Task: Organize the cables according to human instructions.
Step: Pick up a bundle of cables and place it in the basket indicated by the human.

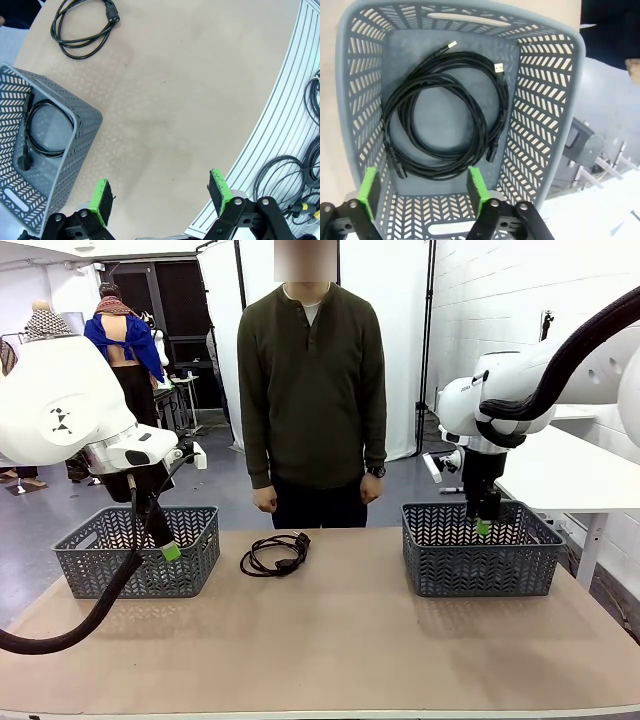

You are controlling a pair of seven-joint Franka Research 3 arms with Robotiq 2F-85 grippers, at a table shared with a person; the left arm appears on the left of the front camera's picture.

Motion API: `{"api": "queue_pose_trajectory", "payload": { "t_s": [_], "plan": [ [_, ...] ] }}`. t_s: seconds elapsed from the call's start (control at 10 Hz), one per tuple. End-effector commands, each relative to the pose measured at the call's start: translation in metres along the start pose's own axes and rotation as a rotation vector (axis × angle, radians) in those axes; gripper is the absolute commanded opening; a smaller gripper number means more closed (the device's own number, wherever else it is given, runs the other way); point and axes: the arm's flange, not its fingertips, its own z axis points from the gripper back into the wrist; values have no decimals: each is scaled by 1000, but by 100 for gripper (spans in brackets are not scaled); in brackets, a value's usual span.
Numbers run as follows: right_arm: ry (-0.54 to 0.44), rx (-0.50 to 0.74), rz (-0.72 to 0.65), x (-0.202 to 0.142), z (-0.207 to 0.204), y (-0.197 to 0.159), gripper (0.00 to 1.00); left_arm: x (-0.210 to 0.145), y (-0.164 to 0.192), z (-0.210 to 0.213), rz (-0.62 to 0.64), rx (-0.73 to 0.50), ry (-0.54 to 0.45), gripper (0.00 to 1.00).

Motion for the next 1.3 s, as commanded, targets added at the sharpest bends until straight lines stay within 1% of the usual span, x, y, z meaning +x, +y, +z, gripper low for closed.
{"api": "queue_pose_trajectory", "payload": {
  "t_s": [0.0, 0.1, 0.2, 0.3, 0.4, 0.5, 0.6, 0.7, 0.9, 1.1, 1.2],
  "plan": [
    [-15, 21, -17, 3, -2, -2, 100, 0, 0, 2, 0, -2, 3, 100],
    [-11, 29, -20, 4, -3, -2, 100, 0, 0, 2, 0, -2, 3, 100],
    [-22, 12, -58, 2, -2, -3, 100, 0, 0, 2, 0, -2, 3, 100],
    [-17, 24, -86, -3, -2, -10, 100, 0, 0, 2, 0, -2, 3, 100],
    [0, 12, -15, 1, -1, 1, 100, 0, 0, 2, 0, -2, 3, 100],
    [0, 12, -15, 1, -1, 1, 100, 0, 0, 2, 0, -2, 3, 100],
    [1, 12, -40, -1, -2, -1, 100, 0, 0, 2, 0, -2, 3, 100],
    [-30, 9, -109, 9, 6, 2, 100, 0, 0, 2, 0, -2, 3, 100],
    [-70, 24, -195, 28, 23, 26, 100, 0, 0, 2, 0, -2, 3, 100],
    [-87, 23, -241, 48, 43, 54, 100, 0, 0, 2, 0, -2, 3, 100],
    [-111, 18, -264, 59, 51, 68, 100, 0, 0, 2, 0, -2, 3, 100]
  ]
}}
